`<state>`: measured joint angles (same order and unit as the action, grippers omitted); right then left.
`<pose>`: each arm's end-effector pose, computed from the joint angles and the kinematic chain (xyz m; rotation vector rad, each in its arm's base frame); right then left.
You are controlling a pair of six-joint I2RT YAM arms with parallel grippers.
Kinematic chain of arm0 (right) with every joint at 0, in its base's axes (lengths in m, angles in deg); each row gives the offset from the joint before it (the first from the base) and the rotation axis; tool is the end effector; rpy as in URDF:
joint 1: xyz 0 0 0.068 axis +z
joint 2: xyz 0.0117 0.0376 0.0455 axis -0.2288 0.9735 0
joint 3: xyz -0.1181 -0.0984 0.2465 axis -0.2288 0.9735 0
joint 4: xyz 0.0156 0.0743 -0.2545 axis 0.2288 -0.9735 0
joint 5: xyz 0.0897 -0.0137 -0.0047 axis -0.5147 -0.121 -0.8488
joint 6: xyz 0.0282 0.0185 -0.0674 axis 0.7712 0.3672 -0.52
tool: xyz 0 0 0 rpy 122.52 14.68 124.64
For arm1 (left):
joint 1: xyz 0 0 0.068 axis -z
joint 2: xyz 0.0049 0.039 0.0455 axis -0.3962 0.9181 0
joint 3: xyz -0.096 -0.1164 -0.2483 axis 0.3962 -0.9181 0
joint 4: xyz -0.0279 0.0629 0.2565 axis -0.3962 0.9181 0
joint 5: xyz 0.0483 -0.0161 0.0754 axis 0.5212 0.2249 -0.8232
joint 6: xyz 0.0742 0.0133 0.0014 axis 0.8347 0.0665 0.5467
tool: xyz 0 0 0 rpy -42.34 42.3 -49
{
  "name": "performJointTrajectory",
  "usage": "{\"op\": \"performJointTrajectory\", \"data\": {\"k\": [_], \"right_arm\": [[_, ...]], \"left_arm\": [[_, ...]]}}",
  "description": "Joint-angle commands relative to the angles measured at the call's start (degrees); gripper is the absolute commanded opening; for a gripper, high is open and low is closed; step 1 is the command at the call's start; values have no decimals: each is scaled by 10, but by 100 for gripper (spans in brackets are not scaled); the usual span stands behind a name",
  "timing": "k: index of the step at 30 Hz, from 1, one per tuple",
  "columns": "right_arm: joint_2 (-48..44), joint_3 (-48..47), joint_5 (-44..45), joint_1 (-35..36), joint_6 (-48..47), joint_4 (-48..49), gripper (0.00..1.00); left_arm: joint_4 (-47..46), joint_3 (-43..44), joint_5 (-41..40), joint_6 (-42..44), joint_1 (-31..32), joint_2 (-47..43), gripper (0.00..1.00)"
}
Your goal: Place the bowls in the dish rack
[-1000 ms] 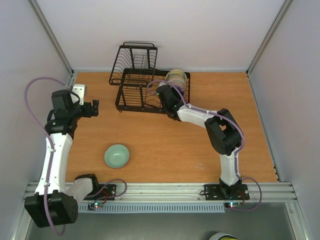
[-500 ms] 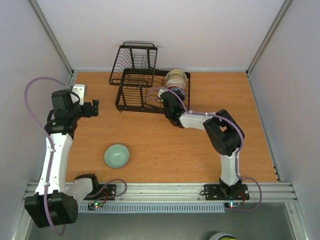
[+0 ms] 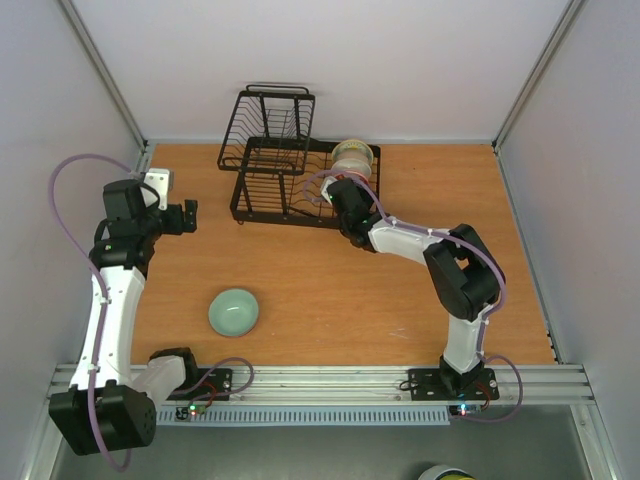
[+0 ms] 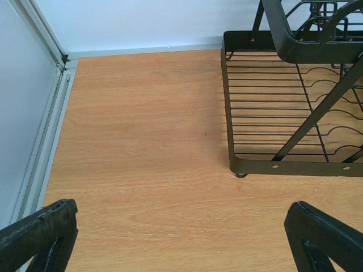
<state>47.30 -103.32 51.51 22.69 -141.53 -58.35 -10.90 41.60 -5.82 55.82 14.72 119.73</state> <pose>0.3790 0.2230 0.1976 -1.5599 1.5952 -1.1617 0.2359 0.0247 0.3329 0.1029 2.1286 -0.0048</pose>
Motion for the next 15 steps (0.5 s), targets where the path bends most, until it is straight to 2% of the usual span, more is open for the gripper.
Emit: {"op": "performJointTrajectory", "data": {"k": [1,8,10,13,15], "right_arm": [[-25,-16,-27,4,42,-71,1],[-3,-46,-48,4,58,-119,13],[2,-52,-48,2,58,-123,21],[2,-58,-52,0,69,-132,41],[2,-70,-61,-6,86,-153,47]], "left_arm": [[-9,15,-3,-5,-2,-7,99],[-8,16,-7,-4,-3,-8,99],[-8,16,-8,-4,-3,-8,99],[-6,17,-8,-5,-3,-8,99],[-6,17,-9,-5,-2,-8,99]]}}
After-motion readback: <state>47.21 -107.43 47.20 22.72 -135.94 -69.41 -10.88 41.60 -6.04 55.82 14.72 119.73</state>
